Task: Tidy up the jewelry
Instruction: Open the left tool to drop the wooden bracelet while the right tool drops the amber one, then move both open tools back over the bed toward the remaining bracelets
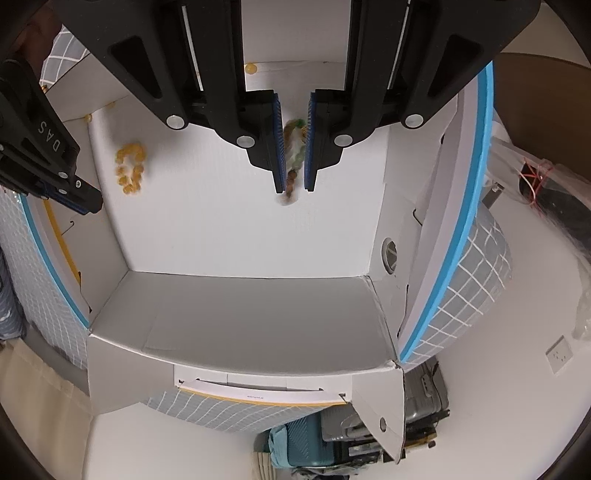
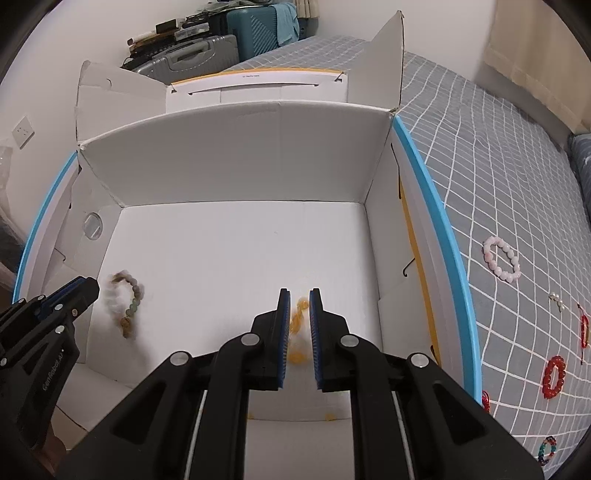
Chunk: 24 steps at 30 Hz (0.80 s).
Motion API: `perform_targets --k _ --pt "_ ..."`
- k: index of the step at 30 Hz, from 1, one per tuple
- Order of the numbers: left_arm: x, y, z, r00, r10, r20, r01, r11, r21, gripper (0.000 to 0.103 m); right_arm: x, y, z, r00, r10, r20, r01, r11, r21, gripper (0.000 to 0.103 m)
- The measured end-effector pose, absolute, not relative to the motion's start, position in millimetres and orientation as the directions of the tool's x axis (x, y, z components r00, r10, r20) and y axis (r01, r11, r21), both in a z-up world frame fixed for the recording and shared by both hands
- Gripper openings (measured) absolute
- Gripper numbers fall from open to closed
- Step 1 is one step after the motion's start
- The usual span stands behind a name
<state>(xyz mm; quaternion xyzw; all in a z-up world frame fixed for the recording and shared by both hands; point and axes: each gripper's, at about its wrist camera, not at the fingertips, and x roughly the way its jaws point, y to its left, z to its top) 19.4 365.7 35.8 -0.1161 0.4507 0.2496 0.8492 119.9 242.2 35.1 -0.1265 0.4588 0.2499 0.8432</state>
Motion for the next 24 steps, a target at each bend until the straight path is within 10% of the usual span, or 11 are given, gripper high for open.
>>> perform_targets --k 6,18,24 --pt "10 367 44 0.487 0.345 -0.803 -0.551 0.834 0.024 0.051 113 235 50 0.487 0.341 -0.804 -0.536 0.844 0.033 0.055" --pt "-1 355 67 0.543 0.373 -0.752 -0.555 0.832 0.012 0.093 102 208 86 0.611 0.342 -0.714 -0.482 0.876 0.007 0.094" --pt "1 340 76 0.564 0.380 -0.733 -0.546 0.837 0.014 0.097 101 188 100 0.640 0.337 -0.691 -0.461 0.887 0.005 0.095"
